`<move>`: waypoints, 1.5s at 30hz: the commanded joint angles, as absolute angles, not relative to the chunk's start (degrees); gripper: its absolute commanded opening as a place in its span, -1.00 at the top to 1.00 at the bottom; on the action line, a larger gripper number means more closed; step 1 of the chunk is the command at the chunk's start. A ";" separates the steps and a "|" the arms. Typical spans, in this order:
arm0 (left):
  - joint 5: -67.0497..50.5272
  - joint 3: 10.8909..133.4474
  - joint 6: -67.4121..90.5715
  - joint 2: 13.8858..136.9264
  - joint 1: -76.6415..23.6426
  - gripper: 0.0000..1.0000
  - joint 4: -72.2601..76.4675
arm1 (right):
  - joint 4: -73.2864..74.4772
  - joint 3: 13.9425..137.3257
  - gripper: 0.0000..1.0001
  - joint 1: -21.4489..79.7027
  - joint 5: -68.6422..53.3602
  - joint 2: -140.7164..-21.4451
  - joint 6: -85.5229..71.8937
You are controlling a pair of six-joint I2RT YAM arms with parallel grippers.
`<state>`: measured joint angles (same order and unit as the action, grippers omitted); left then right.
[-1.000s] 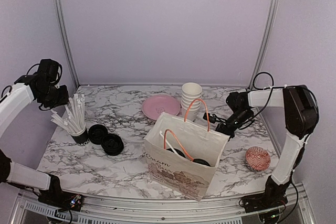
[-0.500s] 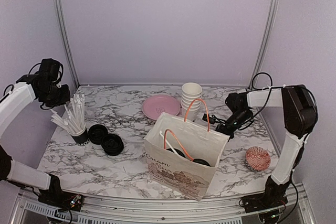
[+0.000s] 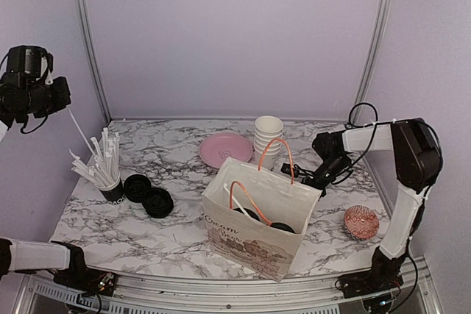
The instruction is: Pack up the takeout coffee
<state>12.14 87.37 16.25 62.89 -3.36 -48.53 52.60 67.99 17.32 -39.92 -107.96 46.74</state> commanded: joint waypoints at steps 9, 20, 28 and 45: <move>4.77 99.58 15.56 61.09 -4.97 1.00 -52.58 | 53.00 68.82 0.25 18.37 -39.55 -108.63 46.68; -31.36 91.98 31.26 59.25 -15.09 1.00 -23.52 | 53.09 69.07 0.25 18.46 -39.46 -108.55 46.49; -27.18 87.28 35.36 64.65 -36.12 1.00 -10.69 | 53.09 69.07 0.25 18.44 -39.20 -108.90 46.43; -28.98 87.45 39.18 82.95 -54.31 1.00 -0.34 | 53.17 68.96 0.24 18.46 -38.77 -108.96 46.67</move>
